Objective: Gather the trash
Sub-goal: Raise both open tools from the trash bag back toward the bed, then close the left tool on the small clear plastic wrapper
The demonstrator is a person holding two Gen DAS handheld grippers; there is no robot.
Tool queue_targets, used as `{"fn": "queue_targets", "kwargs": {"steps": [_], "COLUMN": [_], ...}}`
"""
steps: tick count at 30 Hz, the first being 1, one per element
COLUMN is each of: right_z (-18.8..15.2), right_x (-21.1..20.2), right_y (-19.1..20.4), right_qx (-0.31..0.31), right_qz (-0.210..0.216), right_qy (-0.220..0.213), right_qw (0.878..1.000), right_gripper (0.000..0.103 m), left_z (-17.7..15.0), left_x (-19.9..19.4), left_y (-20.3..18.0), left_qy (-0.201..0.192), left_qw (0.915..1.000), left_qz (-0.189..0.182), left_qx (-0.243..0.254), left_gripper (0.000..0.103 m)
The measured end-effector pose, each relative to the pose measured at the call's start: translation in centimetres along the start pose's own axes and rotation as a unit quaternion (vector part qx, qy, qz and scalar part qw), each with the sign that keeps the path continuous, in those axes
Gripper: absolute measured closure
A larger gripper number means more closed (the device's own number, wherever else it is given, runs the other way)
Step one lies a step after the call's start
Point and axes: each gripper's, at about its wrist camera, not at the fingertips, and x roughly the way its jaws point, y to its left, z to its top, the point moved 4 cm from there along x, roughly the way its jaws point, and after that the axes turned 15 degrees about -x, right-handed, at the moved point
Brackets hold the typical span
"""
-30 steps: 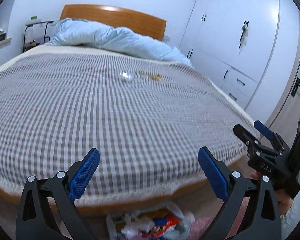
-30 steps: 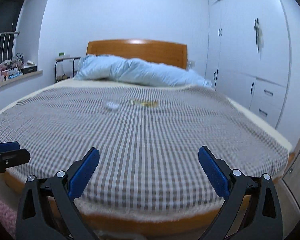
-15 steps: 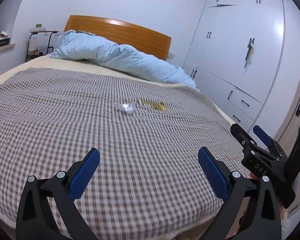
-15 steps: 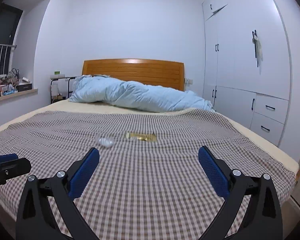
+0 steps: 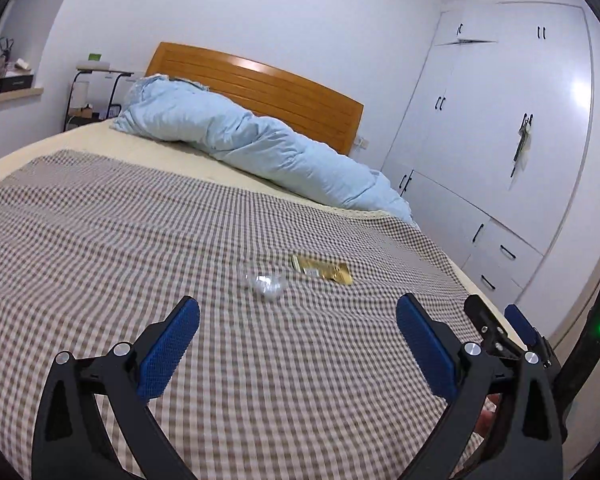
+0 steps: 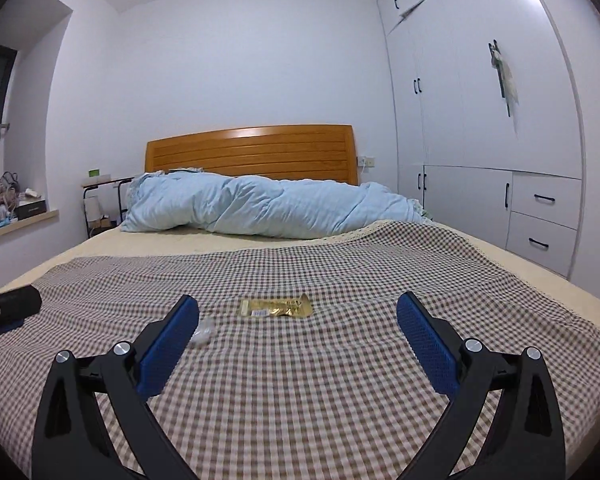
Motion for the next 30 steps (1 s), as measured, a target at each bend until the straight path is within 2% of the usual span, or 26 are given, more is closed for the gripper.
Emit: {"fn": "queue_targets", "kwargs": {"steps": [6,11,14,17,20,22,25,27,28,30], "right_z": [0.6,2.0,3.3,4.4,5.2,4.7,2.2,0.4,-0.7,-1.6], "right_x": [3.9,5.9,7.7,10.4,13.9,16.5,19.1,19.1,19.0,20.0], "right_y": [0.3,-0.3,-1.3,-1.7,-1.1,-0.7,-1.2,-2.0,-2.4,-2.7], "right_qx": [-0.025,-0.032,-0.009,0.036,0.053,0.068,0.122,0.162,0.164,0.121], "right_qz": [-0.003,-0.004,-0.016,-0.014,-0.008,-0.010,-0.015,-0.025,-0.046,-0.071], "right_qy": [0.011,-0.001,-0.006,0.008,0.025,0.046,0.068,0.042,0.026,0.055], "right_qw": [1.000,0.999,1.000,0.999,0.998,0.997,0.990,0.986,0.985,0.989], "right_gripper": [0.008,0.008,0.008,0.008,0.008,0.008,0.008,0.008,0.008,0.008], "left_z": [0.5,1.5,3.0,4.1,4.8,4.7,4.3,3.4,2.8,1.2], "left_x": [4.1,6.8,9.2,11.7,14.9,17.6,22.0,25.1,26.1,27.8], "left_y": [-0.1,0.2,0.2,0.0,-0.3,0.0,1.1,2.1,2.6,3.6], "left_qy": [0.021,0.031,0.034,0.041,0.056,0.076,0.105,0.125,0.134,0.153], "left_qw": [0.9996,0.9988,0.9974,0.9961,0.9955,0.9946,0.9911,0.9870,0.9854,0.9823], "left_qz": [0.007,0.015,0.031,0.043,0.048,0.055,0.081,0.101,0.106,0.108], "left_qx": [0.018,0.036,0.055,0.066,0.059,0.043,0.019,0.007,0.003,0.003], "left_gripper": [0.008,0.008,0.008,0.008,0.008,0.008,0.008,0.008,0.008,0.008]}}
